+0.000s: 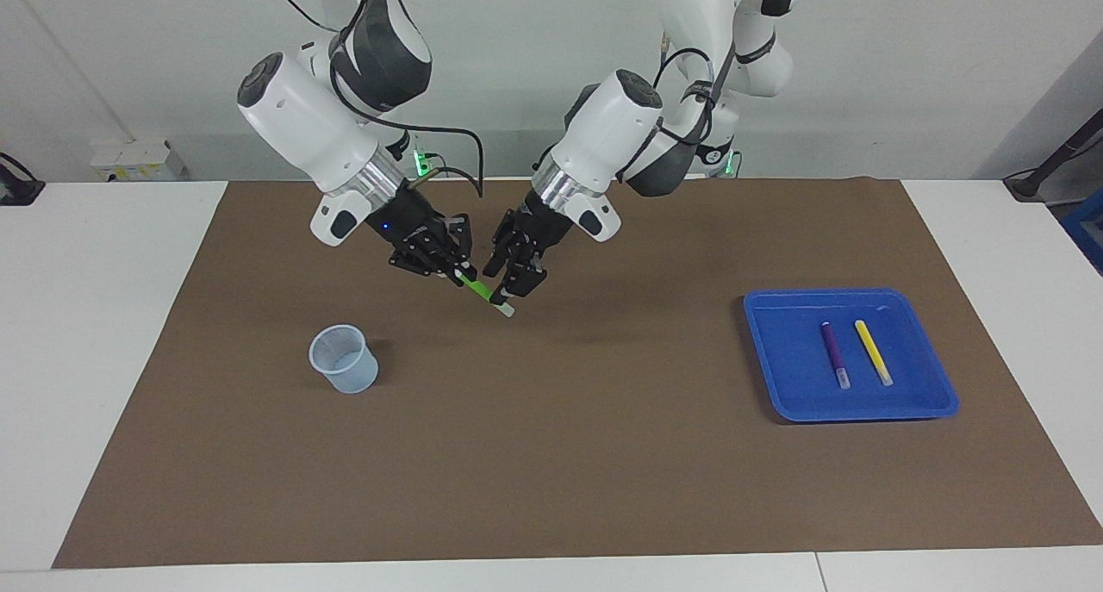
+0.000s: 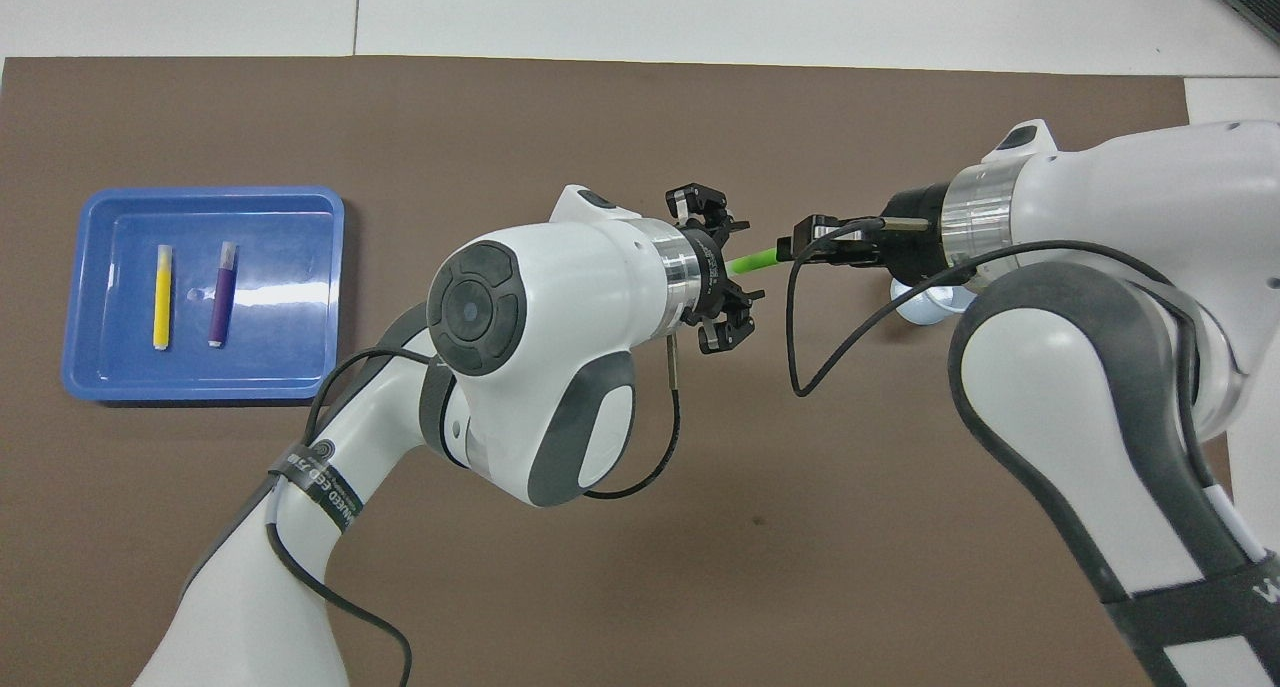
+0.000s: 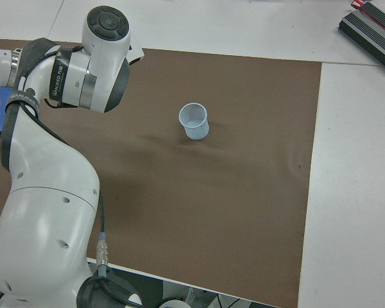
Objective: Transfer and insert pens with both arms
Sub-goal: 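Insert the green pen into the cup while the left gripper returns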
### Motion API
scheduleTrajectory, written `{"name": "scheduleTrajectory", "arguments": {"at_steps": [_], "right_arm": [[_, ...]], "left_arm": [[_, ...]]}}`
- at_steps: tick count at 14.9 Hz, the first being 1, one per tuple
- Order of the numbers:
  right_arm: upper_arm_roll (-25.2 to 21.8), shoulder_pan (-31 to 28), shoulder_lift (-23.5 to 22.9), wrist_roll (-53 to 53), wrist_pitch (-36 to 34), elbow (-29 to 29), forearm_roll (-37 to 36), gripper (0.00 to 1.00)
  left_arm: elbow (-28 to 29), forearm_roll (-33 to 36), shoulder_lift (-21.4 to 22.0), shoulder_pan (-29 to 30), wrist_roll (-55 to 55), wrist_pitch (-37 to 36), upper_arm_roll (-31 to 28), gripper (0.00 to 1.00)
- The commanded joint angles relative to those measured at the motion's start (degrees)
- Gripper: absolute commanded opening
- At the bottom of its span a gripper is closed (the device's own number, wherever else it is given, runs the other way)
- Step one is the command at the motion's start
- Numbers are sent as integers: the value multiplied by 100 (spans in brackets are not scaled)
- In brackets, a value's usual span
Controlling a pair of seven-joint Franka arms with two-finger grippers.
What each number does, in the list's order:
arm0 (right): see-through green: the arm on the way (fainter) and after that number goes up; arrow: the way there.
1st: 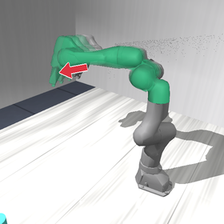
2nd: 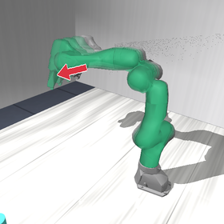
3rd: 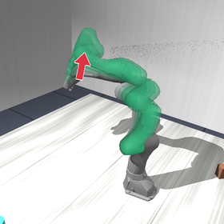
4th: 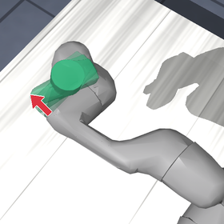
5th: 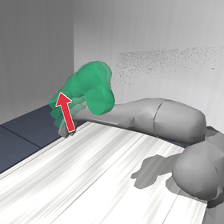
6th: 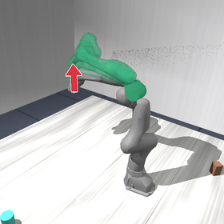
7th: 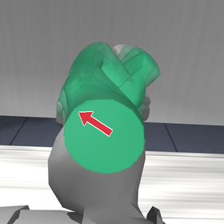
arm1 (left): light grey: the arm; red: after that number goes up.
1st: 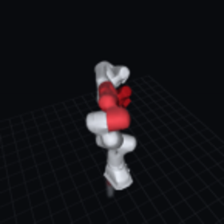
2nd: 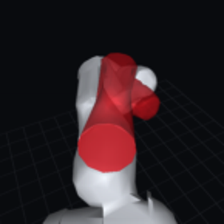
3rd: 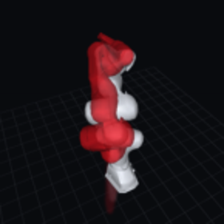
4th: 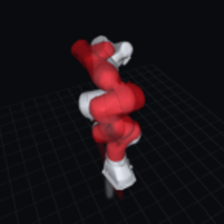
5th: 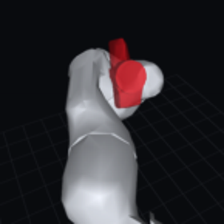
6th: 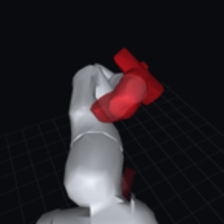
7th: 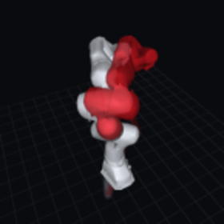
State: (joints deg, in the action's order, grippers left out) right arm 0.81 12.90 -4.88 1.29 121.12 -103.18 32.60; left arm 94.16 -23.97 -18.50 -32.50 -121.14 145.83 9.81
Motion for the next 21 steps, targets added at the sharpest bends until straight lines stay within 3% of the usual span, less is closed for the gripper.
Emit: {"name": "scheduleTrajectory", "arguments": {"at_steps": [1, 4, 10, 14, 21], "right_arm": [[15, -217, -30, -225, -123, 122, -96, 0], [7, -629, -30, -610, -456, 166, -463, 0], [15, -1359, 5, -1657, -861, 140, -1764, 0], [7, -1649, -30, -1939, -783, 114, -2283, 0], [7, -1676, -434, -1887, -344, 44, -2503, 0]], "left_arm": [[137, -20, 232, 94, 19, -282, -102, 100], [146, 303, 311, 506, 229, -827, -102, 100], [234, 464, 434, 1499, 2126, -1636, -102, 100], [330, 473, 505, 2158, 3251, -2049, -93, 100], [392, 490, 628, 3099, 5825, -2866, -102, 100]]}}
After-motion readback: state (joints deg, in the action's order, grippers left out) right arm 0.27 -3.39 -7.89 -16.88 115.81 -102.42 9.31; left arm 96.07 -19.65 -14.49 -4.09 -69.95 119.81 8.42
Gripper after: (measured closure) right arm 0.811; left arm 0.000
